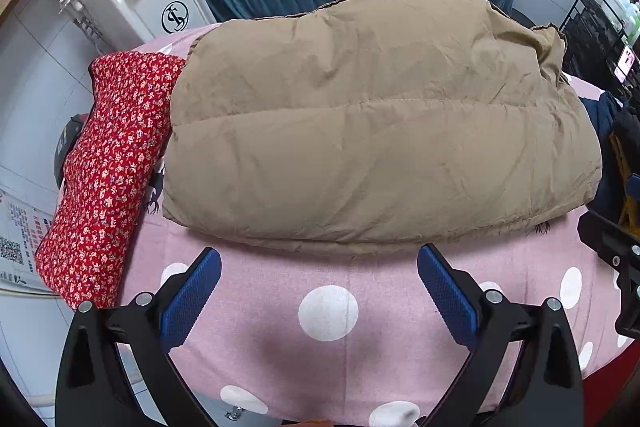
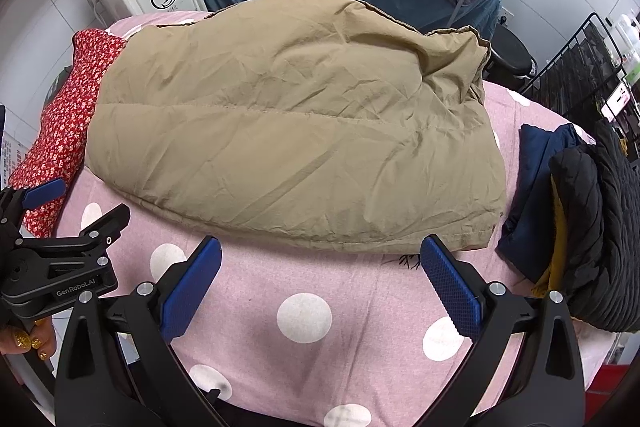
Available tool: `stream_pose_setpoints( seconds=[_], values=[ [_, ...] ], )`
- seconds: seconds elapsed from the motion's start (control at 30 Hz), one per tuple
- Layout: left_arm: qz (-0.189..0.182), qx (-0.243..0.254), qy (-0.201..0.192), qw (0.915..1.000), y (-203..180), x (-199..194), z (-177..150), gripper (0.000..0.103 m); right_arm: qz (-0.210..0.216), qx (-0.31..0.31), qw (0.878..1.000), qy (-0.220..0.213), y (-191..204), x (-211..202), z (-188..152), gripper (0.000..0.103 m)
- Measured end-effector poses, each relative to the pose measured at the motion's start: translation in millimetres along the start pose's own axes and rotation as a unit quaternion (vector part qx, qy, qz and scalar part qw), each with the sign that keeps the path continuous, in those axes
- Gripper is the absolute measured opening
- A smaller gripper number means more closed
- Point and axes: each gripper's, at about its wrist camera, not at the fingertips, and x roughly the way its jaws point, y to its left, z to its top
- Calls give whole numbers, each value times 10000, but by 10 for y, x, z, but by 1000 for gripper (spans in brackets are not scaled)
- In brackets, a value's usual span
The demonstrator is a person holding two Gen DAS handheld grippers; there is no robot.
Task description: Fold large clothes
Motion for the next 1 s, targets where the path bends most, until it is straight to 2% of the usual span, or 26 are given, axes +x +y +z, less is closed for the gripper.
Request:
stream_pose_setpoints(
  seconds=[1.0],
  values=[
    [88, -51, 64, 9999, 40, 53, 4, 97, -27, -42, 10000, 61, 22, 42, -3, 98]
  ],
)
